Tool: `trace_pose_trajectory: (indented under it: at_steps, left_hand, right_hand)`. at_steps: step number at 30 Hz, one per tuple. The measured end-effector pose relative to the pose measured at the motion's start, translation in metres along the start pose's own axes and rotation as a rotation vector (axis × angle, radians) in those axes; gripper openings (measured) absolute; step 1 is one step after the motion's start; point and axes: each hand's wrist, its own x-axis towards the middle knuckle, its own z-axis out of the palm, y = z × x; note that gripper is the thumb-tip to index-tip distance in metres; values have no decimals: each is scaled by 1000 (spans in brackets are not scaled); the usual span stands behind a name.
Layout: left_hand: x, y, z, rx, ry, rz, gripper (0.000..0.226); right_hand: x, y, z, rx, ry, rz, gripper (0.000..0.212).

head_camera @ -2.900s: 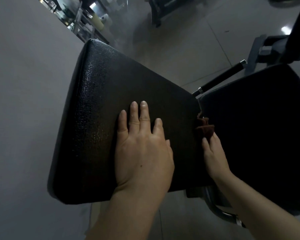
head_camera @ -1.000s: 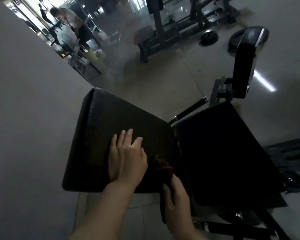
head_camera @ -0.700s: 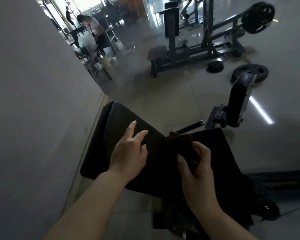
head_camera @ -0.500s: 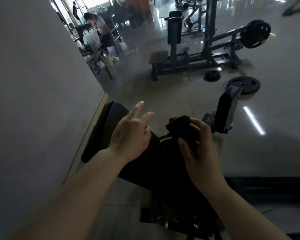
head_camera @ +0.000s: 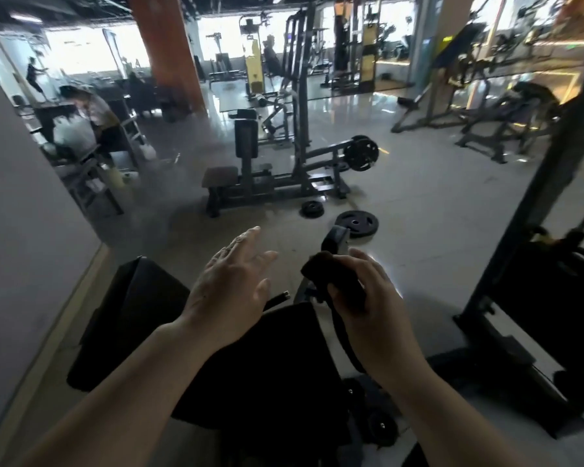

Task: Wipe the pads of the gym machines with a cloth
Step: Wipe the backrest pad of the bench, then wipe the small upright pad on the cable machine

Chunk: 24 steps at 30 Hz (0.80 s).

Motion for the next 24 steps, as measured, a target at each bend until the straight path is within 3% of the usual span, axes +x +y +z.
trace_pose_trajectory:
  at_steps: [11,24]
  left_hand:
    - [-27,4,-11,-186,-1,243,42]
    - [-48,85,-11,-330,-45,529,42]
  right_hand:
    - [-50,-58,6,-218,186,124,33]
    - [-130,-82,-60,-325,517,203,34]
